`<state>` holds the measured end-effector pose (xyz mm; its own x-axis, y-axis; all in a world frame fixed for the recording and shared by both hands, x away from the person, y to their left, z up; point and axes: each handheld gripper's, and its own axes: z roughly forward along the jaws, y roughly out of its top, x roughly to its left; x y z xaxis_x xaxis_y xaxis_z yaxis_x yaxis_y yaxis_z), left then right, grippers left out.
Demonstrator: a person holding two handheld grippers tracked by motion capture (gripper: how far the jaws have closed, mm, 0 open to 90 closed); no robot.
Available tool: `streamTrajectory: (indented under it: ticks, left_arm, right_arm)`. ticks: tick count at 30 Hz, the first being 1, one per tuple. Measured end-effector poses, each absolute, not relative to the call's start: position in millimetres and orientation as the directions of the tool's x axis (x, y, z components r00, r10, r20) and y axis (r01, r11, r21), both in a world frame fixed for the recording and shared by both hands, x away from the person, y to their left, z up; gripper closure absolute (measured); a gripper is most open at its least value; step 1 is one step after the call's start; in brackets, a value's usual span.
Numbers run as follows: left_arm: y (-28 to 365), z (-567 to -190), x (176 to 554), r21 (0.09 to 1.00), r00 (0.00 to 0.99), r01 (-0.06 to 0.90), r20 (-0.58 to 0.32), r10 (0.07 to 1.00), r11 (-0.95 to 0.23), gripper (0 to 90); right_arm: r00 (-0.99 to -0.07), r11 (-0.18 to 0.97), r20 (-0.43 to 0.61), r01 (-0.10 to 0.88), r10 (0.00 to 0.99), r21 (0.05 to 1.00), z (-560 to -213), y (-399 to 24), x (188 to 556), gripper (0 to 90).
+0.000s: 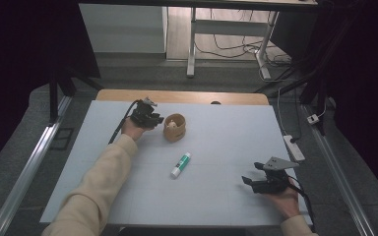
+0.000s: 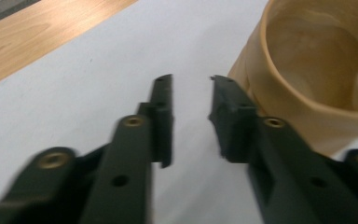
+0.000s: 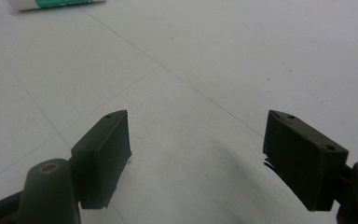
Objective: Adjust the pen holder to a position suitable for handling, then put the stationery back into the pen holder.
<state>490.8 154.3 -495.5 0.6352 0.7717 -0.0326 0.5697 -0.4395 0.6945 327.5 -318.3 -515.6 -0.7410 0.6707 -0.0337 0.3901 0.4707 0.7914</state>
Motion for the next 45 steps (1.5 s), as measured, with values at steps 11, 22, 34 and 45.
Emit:
streamTrajectory:
  ticks: [11,22,34,45]
  left_arm:
    - [167.0,-480.6,459.5,0.683,0.63,0.583,-0.039,0.775,-0.44,41.9]
    - [168.2,-469.1,424.8,0.684,0.665,0.566,-0.048,0.745,-0.461,32.8]
    - [166.5,-455.0,388.2,0.697,0.71,0.534,-0.064,0.701,-0.478,30.8]
    - [158.6,-450.0,366.5,0.71,0.732,0.513,-0.068,0.678,-0.482,30.8]
  right_arm:
    - [-0.735,0.465,-0.041,0.384,0.677,0.797,-515.2,-317.7,327.7,23.0]
    - [-0.742,0.46,-0.046,0.365,0.669,0.81,-513.5,-318.2,328.4,23.0]
    - [-0.751,0.457,-0.051,0.345,0.658,0.82,-511.4,-315.1,328.1,23.1]
    - [-0.754,0.464,-0.054,0.344,0.654,0.816,-511.0,-313.5,327.9,23.2]
